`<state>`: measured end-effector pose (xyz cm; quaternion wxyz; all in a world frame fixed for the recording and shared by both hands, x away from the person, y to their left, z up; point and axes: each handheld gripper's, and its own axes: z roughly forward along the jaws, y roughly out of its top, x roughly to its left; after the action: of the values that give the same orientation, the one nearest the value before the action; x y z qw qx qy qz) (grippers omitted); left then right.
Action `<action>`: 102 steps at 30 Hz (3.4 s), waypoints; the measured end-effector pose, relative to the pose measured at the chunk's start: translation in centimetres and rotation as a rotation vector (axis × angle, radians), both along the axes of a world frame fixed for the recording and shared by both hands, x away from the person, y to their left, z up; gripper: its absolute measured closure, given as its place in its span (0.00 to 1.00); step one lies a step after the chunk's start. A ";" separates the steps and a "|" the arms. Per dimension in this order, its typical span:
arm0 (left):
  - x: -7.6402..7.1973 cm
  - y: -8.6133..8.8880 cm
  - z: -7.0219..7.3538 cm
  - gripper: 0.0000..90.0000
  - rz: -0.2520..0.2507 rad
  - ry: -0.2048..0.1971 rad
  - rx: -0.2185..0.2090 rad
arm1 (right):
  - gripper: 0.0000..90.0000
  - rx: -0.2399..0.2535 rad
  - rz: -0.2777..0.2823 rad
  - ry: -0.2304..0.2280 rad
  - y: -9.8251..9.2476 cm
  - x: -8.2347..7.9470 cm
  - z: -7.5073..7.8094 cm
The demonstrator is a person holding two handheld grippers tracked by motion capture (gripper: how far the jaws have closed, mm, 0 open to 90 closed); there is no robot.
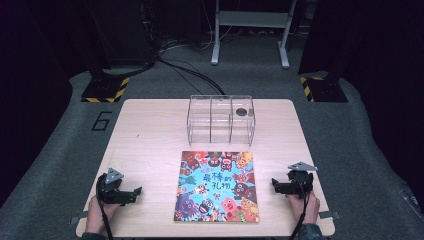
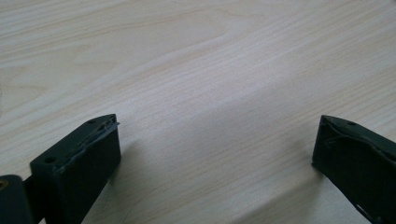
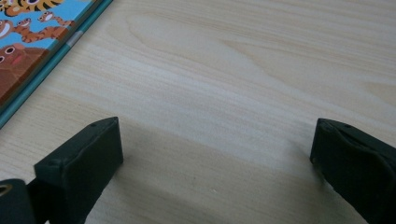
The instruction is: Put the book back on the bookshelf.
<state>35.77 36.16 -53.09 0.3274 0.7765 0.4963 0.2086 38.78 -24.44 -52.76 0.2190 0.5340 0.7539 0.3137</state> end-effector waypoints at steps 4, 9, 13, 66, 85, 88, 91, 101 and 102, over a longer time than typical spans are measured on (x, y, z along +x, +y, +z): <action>0.4 -0.5 0.7 0.00 -0.007 0.002 -0.047 | 0.02 0.025 -0.001 0.012 -0.2 -0.1 0.1; 0.3 -2.1 1.4 0.00 0.014 -0.033 -0.090 | 0.00 0.017 0.045 0.015 0.3 -0.3 1.4; 0.8 -4.0 1.2 0.00 -0.012 -0.022 -0.098 | 0.00 0.054 0.113 0.039 1.5 -0.2 2.7; 1.2 -11.3 0.0 0.00 -0.148 -0.004 0.021 | 0.05 0.090 0.336 0.303 10.5 2.9 2.3; 1.2 -11.3 0.0 0.00 -0.148 -0.005 0.021 | 0.02 0.087 0.315 0.342 11.0 3.7 2.5; 1.2 -11.3 0.0 0.00 -0.148 -0.005 0.021 | 0.04 0.142 0.326 0.340 10.3 3.9 2.4; 1.2 -11.3 0.0 0.00 -0.148 -0.004 0.021 | 0.04 0.165 0.325 0.347 10.0 4.0 2.4; 1.2 -11.3 0.0 0.00 -0.148 -0.005 0.021 | 0.05 0.229 0.312 0.341 9.6 3.8 2.6; 1.2 -11.3 0.0 0.00 -0.148 -0.005 0.021 | 0.05 0.229 0.312 0.341 9.6 3.8 2.6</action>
<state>36.98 24.85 -53.09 0.3349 0.8140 0.4345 0.1909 42.61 -14.82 -50.11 -0.0243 0.4775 0.8129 0.3325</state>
